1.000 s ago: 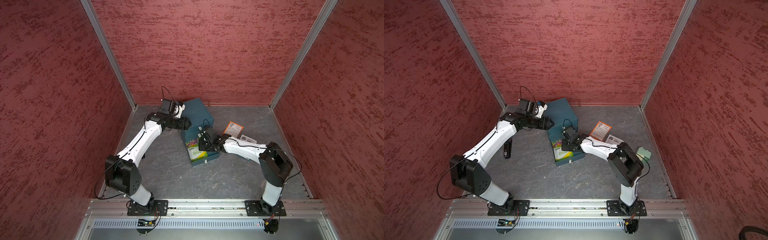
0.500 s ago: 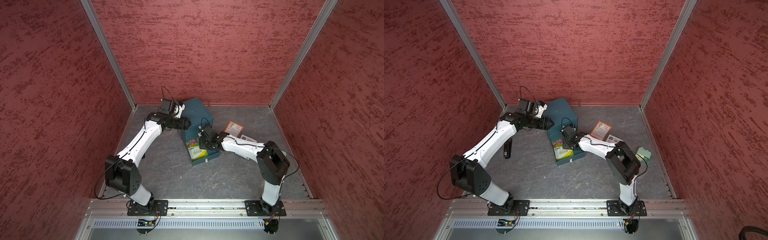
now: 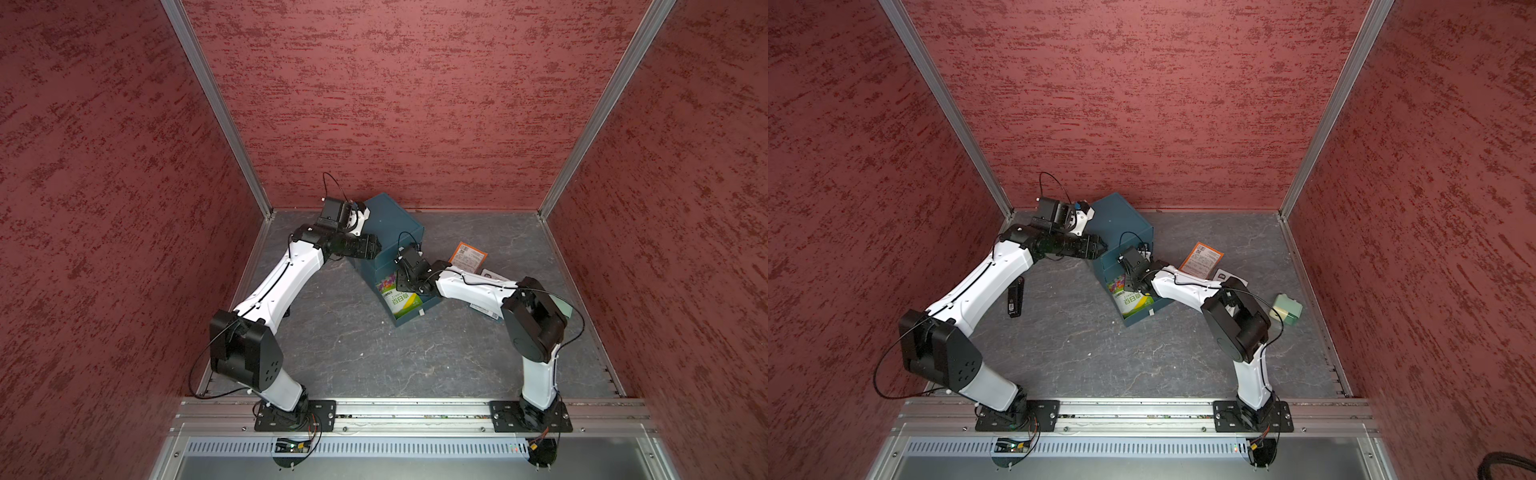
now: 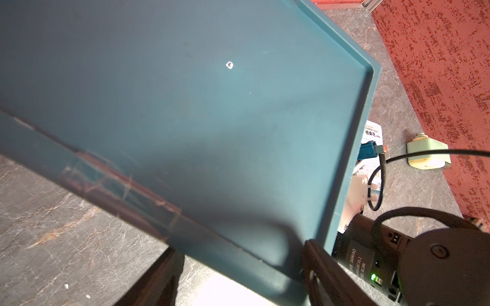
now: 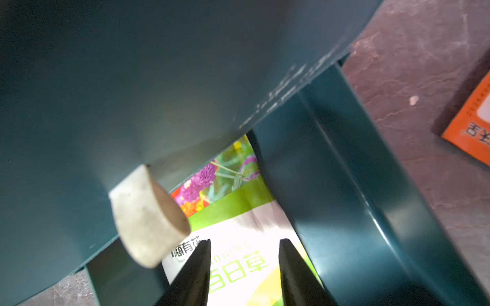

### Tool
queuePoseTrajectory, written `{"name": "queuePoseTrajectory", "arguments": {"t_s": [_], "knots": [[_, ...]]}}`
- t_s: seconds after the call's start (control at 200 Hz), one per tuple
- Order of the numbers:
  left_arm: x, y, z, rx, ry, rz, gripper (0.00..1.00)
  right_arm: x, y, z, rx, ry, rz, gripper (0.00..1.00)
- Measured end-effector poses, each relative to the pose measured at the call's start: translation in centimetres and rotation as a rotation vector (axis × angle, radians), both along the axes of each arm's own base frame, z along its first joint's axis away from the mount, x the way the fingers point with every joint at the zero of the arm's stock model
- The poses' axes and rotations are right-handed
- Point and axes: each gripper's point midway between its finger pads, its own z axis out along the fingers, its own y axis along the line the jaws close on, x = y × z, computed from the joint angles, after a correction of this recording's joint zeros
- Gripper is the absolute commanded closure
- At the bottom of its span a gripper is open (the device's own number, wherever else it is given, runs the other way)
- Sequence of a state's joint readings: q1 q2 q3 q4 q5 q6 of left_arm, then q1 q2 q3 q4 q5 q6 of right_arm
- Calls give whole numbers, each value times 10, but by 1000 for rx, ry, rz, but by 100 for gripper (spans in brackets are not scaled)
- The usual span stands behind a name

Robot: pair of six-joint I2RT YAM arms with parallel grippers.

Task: Take the seed bags out of the drawer
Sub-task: Adjust the drawer in the storage box.

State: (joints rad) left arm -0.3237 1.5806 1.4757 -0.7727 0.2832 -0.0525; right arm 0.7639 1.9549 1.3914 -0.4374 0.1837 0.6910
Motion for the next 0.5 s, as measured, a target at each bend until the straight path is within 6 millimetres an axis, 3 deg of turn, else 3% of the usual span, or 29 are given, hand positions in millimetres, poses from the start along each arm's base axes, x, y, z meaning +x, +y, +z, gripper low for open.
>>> {"name": "queuePoseTrajectory", "arguments": {"t_s": [0.165, 0.311, 0.496], "knots": [[-2, -1, 0, 1, 4, -8, 26, -23, -19, -32, -59, 77, 23, 54], [-3, -2, 0, 1, 5, -13, 26, -40, -29, -39, -69, 118, 43, 52], [-3, -2, 0, 6, 2, -20, 22, -44, -24, -38, -36, 147, 87, 49]]}}
